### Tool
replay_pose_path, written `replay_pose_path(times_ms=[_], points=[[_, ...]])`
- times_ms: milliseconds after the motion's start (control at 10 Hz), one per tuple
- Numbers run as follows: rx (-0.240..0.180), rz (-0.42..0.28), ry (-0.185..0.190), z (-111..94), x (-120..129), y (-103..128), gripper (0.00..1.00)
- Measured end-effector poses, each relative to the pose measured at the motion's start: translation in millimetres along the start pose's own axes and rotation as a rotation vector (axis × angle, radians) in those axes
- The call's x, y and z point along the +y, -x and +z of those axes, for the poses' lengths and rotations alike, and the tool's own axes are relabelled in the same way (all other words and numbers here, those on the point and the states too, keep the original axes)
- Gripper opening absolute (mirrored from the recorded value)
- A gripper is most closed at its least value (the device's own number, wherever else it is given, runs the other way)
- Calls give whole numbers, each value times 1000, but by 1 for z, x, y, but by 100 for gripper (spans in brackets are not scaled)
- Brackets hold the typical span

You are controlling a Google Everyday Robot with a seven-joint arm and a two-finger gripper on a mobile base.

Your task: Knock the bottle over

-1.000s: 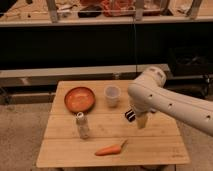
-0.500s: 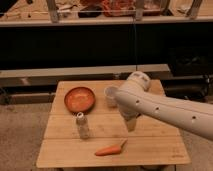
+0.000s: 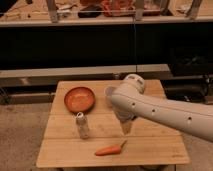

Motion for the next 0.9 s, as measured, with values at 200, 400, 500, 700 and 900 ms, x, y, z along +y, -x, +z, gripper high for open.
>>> replay_pose_path(times_ms=[200, 400, 500, 700, 900], points=[[-29, -15, -1, 2, 0, 8, 80], [-47, -20, 0, 3, 3, 11, 80], [-54, -22, -2, 4, 4, 12, 80], [-69, -34, -1, 5, 4, 18, 80], [-83, -42, -1, 7, 6, 21, 80]])
